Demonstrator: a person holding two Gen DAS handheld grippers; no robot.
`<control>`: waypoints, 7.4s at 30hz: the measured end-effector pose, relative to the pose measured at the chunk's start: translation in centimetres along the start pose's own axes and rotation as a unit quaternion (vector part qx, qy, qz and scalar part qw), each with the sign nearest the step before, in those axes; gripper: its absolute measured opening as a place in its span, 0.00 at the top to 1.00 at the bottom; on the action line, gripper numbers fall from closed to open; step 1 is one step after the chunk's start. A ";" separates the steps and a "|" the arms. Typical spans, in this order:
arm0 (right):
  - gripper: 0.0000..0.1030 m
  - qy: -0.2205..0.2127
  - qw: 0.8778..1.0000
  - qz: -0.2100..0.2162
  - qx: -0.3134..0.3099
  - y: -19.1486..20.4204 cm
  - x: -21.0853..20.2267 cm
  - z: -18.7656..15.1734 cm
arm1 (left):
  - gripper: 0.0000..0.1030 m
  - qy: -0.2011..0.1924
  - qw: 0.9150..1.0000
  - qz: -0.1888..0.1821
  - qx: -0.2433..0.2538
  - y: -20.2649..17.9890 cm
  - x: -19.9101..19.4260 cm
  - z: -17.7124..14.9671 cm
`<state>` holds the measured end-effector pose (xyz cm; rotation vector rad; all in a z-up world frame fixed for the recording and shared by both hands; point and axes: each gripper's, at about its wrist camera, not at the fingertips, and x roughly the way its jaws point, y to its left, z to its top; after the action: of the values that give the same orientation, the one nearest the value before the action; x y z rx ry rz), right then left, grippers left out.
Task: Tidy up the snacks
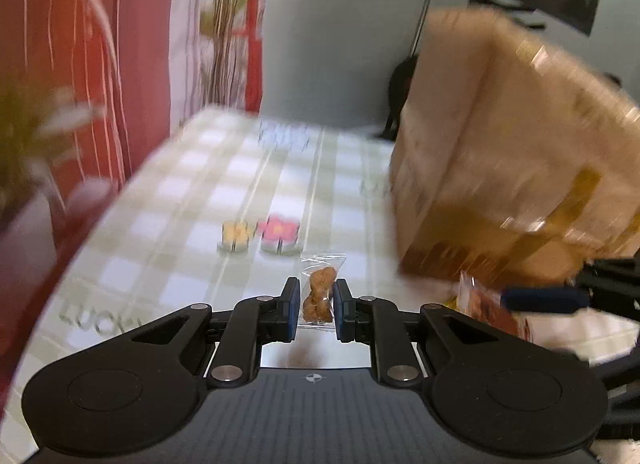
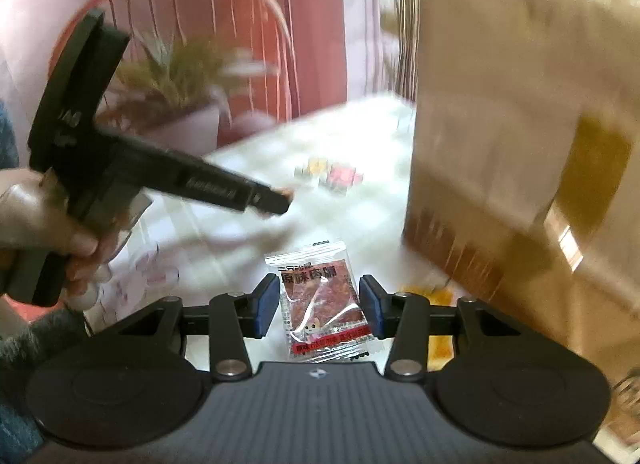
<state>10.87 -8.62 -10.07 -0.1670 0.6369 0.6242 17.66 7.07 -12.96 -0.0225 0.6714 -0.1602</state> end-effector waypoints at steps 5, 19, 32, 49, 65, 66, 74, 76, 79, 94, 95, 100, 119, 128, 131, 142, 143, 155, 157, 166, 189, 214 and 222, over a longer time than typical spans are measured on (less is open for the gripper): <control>0.55 -0.078 0.996 -0.023 -0.019 -0.7 -4.6 3.5 | 0.82 -0.076 0.997 -0.019 0.015 -1.6 -5.0 3.9; 0.55 -0.151 0.976 -0.152 0.035 -9.3 -12.8 8.2 | 0.82 -0.158 0.979 -0.122 0.035 -12.7 -5.1 13.6; 0.43 -0.117 0.966 -0.216 0.083 -12.8 -14.7 5.1 | 0.53 -0.121 0.984 -0.122 0.053 -14.2 -1.0 13.0; 0.43 -0.130 0.989 -0.070 0.020 -3.1 -12.0 4.9 | 0.54 -0.071 0.996 -0.033 0.050 -5.4 -5.2 8.0; 0.43 0.054 0.995 -0.047 0.071 -3.5 -1.2 -2.9 | 0.54 0.035 0.997 -0.069 0.021 -3.9 3.1 2.0; 0.43 0.063 0.994 -0.055 0.071 -3.7 -0.5 -3.1 | 0.54 0.040 0.996 -0.074 0.021 -4.0 3.6 1.8; 0.43 0.092 0.992 -0.066 0.058 -4.8 2.5 -3.9 | 0.54 0.072 0.990 -0.115 0.028 -5.5 7.1 0.2; 0.43 0.089 0.993 -0.063 0.053 -4.9 2.6 -4.1 | 0.54 0.079 0.988 -0.125 0.032 -6.0 7.8 -0.2; 0.48 0.088 0.993 -0.061 0.046 -5.2 2.5 -4.2 | 0.54 0.090 0.985 -0.139 0.042 -6.8 8.7 -0.5; 0.52 0.083 0.992 -0.077 0.049 -6.4 2.1 -4.5 | 0.54 0.084 0.982 -0.161 0.041 -7.4 9.1 -1.9; 0.52 0.084 0.992 -0.078 0.047 -6.3 2.2 -4.4 | 0.54 0.084 0.982 -0.163 0.042 -7.5 9.0 -1.9; 0.53 0.084 0.992 -0.083 0.054 -6.4 2.1 -4.6 | 0.54 0.080 0.982 -0.165 0.045 -8.2 8.9 -2.2; 0.60 0.061 0.996 -0.045 0.052 -5.8 0.6 -4.0 | 0.73 0.061 0.987 -0.150 0.003 -8.0 4.6 -3.5; 0.60 0.013 0.999 -0.044 -0.006 -3.6 -2.5 -0.5 | 0.73 0.000 0.991 -0.136 -0.013 -6.8 -0.8 -0.8; 0.60 -0.012 0.999 -0.045 -0.025 -2.9 -3.8 1.3 | 0.74 -0.031 0.991 -0.129 -0.014 -6.8 -3.1 0.8; 0.60 -0.101 0.989 -0.071 -0.082 -2.7 -10.3 8.3 | 0.74 -0.126 0.984 -0.127 0.019 -10.1 -8.1 8.2; 0.60 -0.105 0.988 -0.073 -0.081 -3.0 -10.7 8.9 | 0.74 -0.130 0.983 -0.130 0.020 -10.5 -8.0 8.9; 0.59 -0.072 0.987 -0.126 -0.070 -11.3 -10.8 12.8 | 0.73 -0.106 0.981 -0.165 0.002 -14.9 -1.2 15.2; 0.59 -0.061 0.987 -0.135 -0.069 -12.3 -10.3 12.9 | 0.69 -0.105 0.983 -0.151 0.001 -15.6 -0.2 15.5; 0.40 -0.021 0.986 -0.162 -0.036 -14.4 -9.7 11.3 | 0.23 -0.120 0.988 -0.091 0.031 -15.6 -1.2 15.6; 0.01 -0.123 0.975 -0.169 0.081 -8.4 -18.4 12.2 | 0.05 -0.202 0.978 0.021 0.045 -13.2 -13.6 13.1; 0.00 -0.176 0.957 -0.191 0.130 -2.0 -26.3 10.4 | 0.06 -0.239 0.969 0.053 0.038 -13.4 -21.8 9.5; 0.00 -0.179 0.956 -0.192 0.133 -2.0 -26.8 10.2 | 0.06 -0.233 0.970 0.053 0.034 -13.5 -22.0 9.3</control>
<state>0.34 -20.06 14.17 0.0760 0.3170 0.1785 4.59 -3.18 8.90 0.0410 0.1960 -0.0706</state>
